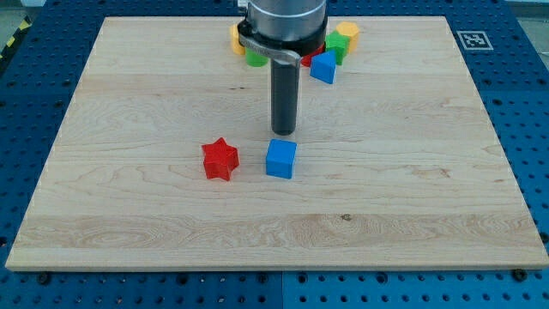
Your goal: Nudge the green star slightly up
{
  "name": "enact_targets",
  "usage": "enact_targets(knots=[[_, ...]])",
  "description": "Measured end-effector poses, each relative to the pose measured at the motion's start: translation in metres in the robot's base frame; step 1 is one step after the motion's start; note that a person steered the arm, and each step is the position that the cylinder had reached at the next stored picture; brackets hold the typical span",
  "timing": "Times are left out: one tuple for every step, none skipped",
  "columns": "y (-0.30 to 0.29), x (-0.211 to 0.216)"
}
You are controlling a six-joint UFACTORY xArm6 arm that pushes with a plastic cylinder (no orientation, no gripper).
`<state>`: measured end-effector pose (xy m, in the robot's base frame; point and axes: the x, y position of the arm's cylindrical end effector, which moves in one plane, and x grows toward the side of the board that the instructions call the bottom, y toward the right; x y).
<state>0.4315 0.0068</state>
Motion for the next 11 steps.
enact_targets(knots=[[0.000,-0.004],[-0.004,0.004],[-0.024,-0.006],[-0.054,-0.036],[-0.054,-0.051],[-0.026,-0.052],[0.001,-0.057],[0.042,-0.054],[0.084,-0.044],[0.095,-0.060],[0.096,-0.110]])
